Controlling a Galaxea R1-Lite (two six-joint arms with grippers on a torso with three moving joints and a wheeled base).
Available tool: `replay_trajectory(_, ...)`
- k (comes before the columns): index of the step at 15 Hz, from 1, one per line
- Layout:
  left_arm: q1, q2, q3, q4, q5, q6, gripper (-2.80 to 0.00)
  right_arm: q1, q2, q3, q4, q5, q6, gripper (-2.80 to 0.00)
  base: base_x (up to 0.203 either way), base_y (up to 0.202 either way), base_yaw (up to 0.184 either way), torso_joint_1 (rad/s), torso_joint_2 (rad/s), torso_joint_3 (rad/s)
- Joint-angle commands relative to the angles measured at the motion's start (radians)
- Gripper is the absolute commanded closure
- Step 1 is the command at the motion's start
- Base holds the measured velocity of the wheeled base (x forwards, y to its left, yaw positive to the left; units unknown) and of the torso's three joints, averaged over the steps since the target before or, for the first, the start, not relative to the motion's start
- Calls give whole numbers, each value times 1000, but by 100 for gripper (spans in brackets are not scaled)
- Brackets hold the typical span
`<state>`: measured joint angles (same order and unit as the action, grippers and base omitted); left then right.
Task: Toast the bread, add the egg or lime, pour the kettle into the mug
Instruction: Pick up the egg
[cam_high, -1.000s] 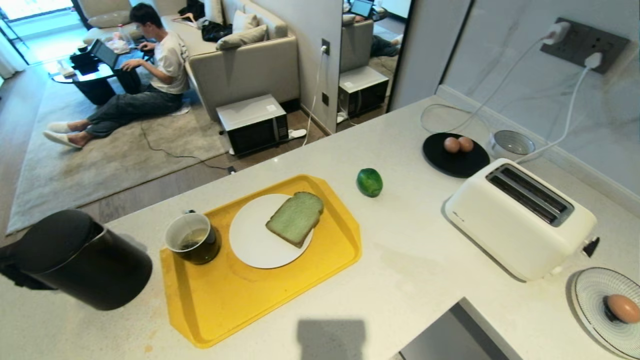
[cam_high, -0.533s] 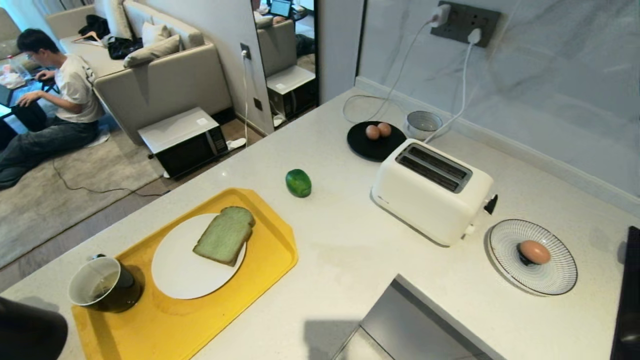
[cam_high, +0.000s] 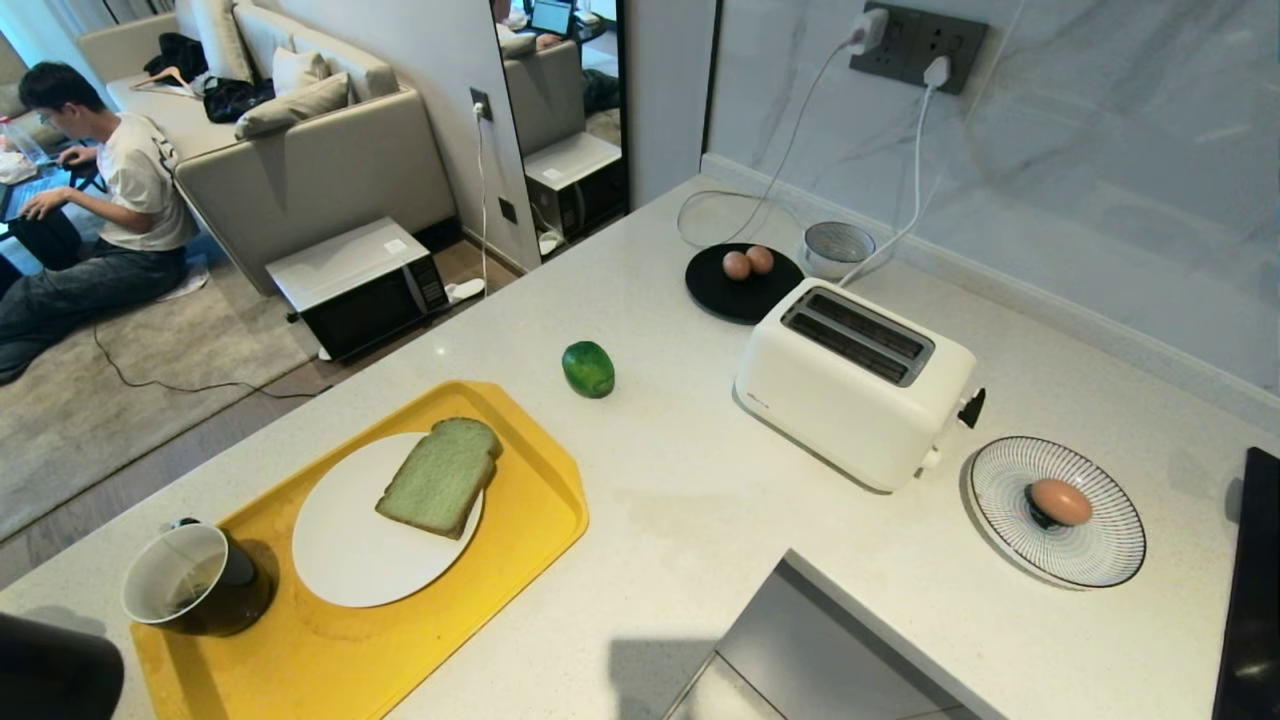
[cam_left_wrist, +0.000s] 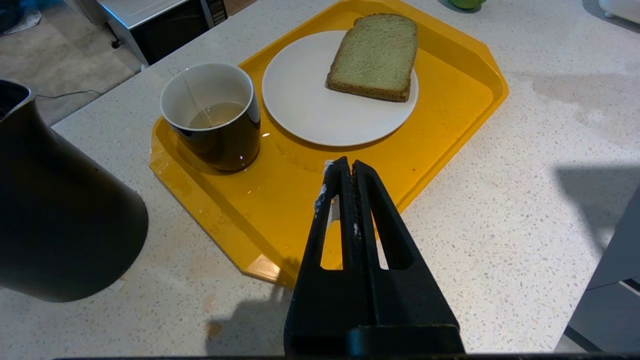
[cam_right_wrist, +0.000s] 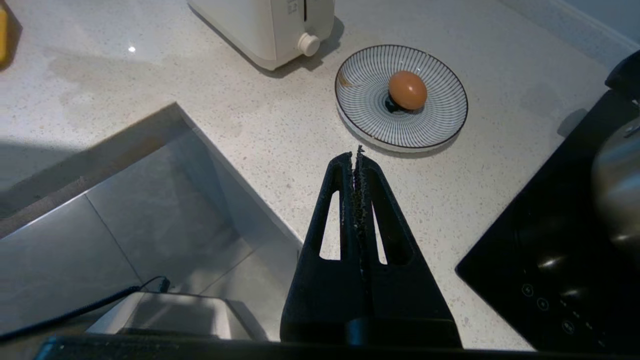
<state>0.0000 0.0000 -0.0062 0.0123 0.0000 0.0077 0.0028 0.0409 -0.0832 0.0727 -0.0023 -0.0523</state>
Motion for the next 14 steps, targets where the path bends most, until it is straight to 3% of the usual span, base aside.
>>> replay_trajectory(1, 0, 2, 0, 0, 0, 0, 0, 0, 205, -155, 59, -3, 44, 0, 0, 0, 0, 0, 0, 0)
replay_trajectory(4, 0, 2, 0, 0, 0, 0, 0, 0, 564, -405, 158, -34, 136, 0, 0, 0, 0, 0, 0, 0)
replay_trajectory(6, 0, 2, 0, 0, 0, -2, 0, 0, 780, -556, 250, -55, 89, 0, 0, 0, 0, 0, 0, 0)
replay_trajectory(8, 0, 2, 0, 0, 0, -2, 0, -5, 959, -667, 313, -68, -109, 0, 0, 0, 0, 0, 0, 0)
replay_trajectory(10, 0, 2, 0, 0, 0, -1, 0, -43, 1105, -748, 351, -72, -396, 0, 0, 0, 0, 0, 0, 0)
replay_trajectory(13, 0, 2, 0, 0, 0, 0, 0, -98, 1303, -838, 366, -65, -549, 0, 0, 0, 0, 0, 0, 0)
replay_trajectory(14, 0, 2, 0, 0, 0, 0, 0, -114, 1362, -859, 362, -54, -575, -280, 0, 0, 0, 0, 0, 0)
